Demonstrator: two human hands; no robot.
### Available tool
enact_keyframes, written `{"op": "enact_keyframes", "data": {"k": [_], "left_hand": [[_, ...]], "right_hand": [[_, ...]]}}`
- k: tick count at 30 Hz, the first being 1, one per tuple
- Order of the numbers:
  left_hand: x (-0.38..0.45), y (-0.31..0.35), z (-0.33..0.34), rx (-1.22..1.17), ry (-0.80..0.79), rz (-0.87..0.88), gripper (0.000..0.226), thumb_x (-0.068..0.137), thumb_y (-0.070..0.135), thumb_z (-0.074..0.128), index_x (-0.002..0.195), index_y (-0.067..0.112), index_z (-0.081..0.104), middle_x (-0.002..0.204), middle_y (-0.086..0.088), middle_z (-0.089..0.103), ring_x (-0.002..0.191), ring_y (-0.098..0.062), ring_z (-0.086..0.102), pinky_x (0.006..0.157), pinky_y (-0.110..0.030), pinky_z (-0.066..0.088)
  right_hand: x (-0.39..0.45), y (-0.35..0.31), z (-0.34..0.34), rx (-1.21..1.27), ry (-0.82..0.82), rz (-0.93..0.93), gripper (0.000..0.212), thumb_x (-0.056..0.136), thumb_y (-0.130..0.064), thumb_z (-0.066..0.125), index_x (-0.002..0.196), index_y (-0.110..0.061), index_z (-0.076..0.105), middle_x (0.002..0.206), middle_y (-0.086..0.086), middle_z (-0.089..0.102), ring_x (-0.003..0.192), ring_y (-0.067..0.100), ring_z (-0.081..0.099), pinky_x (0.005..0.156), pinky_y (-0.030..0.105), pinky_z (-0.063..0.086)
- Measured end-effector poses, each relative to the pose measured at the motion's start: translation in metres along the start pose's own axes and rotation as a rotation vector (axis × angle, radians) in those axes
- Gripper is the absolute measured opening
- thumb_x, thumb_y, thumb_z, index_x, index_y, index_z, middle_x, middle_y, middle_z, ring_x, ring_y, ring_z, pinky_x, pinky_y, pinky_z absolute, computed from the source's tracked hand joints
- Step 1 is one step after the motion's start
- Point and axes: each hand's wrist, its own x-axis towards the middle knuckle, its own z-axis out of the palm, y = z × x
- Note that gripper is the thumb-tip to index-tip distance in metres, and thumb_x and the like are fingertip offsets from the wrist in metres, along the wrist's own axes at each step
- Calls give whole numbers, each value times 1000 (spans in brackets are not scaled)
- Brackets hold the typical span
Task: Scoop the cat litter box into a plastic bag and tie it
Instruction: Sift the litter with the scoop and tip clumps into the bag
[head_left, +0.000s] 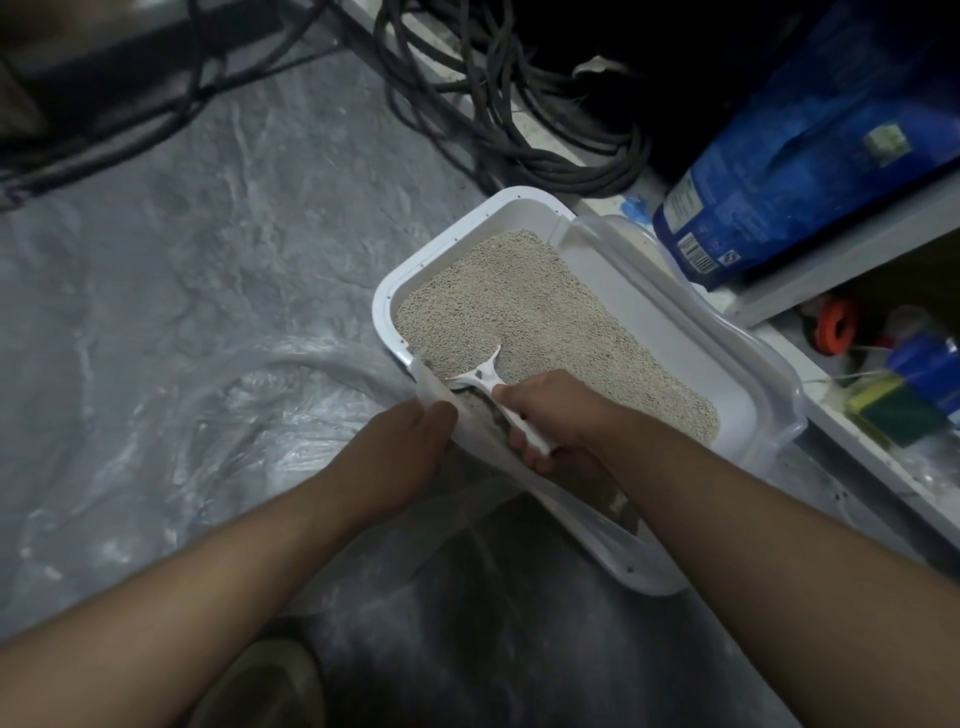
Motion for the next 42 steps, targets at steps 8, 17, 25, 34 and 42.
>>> {"op": "enact_keyframes", "data": {"k": [8, 17, 25, 34, 42], "left_hand": [[-1, -4, 0, -50, 10, 0, 41, 107, 38, 38, 104, 2, 58, 111, -30, 65, 103, -47, 63, 90, -58, 51], [-4, 3, 2, -26, -14, -17, 45, 99, 47, 33, 104, 7, 55, 118, -30, 63, 108, -47, 62, 90, -55, 51], [-7, 3, -3, 39, -17, 42, 44, 107, 31, 33, 108, -6, 57, 107, -25, 66, 99, -40, 65, 91, -59, 52], [-6, 3, 0, 85, -11, 52, 43, 108, 29, 31, 108, -6, 55, 111, -27, 65, 101, -41, 64, 91, -56, 52], [-3, -1, -1, 125, -22, 83, 44, 108, 31, 29, 111, -5, 55, 111, -26, 65, 101, -40, 64, 92, -55, 52]], "right_hand": [[14, 3, 19, -315, 258, -201, 44, 91, -39, 50, 72, -1, 62, 67, 18, 63, 57, 35, 60, 57, 45, 52], [23, 11, 19, -277, 372, -319, 45, 89, -44, 56, 67, -5, 61, 58, 9, 55, 53, 21, 51, 61, 50, 53], [30, 25, 15, -254, 391, -366, 52, 90, -45, 58, 72, 3, 61, 57, 10, 56, 52, 21, 50, 61, 48, 53], [38, 27, 9, -326, 396, -426, 52, 94, -47, 58, 66, -3, 58, 59, 8, 55, 57, 24, 49, 56, 34, 38], [38, 30, 7, -359, 421, -465, 53, 96, -50, 55, 66, -6, 58, 60, 7, 59, 56, 24, 53, 51, 31, 35]]}}
